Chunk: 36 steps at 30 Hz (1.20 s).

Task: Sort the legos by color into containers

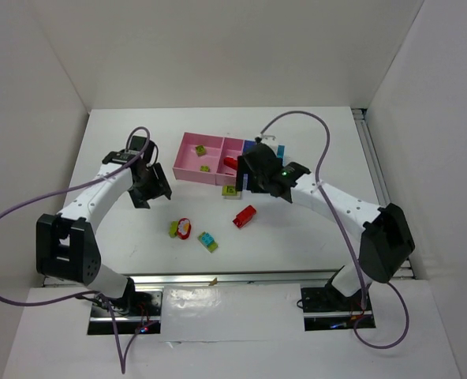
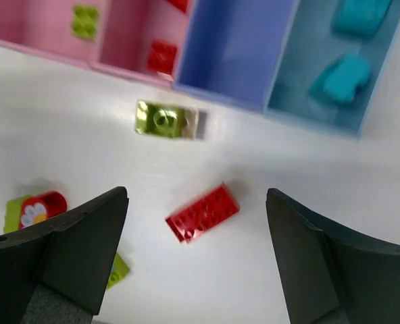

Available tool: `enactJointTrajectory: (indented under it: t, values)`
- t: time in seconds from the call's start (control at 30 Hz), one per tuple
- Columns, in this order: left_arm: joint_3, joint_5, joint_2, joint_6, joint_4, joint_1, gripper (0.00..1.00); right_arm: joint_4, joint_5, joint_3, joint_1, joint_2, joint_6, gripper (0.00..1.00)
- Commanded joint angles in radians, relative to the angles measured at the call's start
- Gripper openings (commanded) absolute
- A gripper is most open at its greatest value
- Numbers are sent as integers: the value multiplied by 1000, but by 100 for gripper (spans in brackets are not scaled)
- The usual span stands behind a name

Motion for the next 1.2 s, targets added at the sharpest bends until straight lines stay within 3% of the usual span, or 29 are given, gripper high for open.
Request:
enactJointTrajectory:
  t: [0.0,0.17,0.47,0.77,1.07,1.17]
  values:
    - [56,2,34,39,13,-3,78,-53,-45,-112,16,3,241,91]
    - [75,38,54,58,13,-26,78,53,-10,-213,50,3,358,91]
    - [53,38,35,58,13,-62,78,104,-10,-149,50,138,413,88]
    - [44,19,34,58,13,-80,78,-39,40,-61,59,238,477,67]
    - [35,19,34,58,23,-80,78,-140,92,-28,111,240,477,69]
    - [35,29,34,58,23,-80,78,-151,92,-28,133,240,477,63]
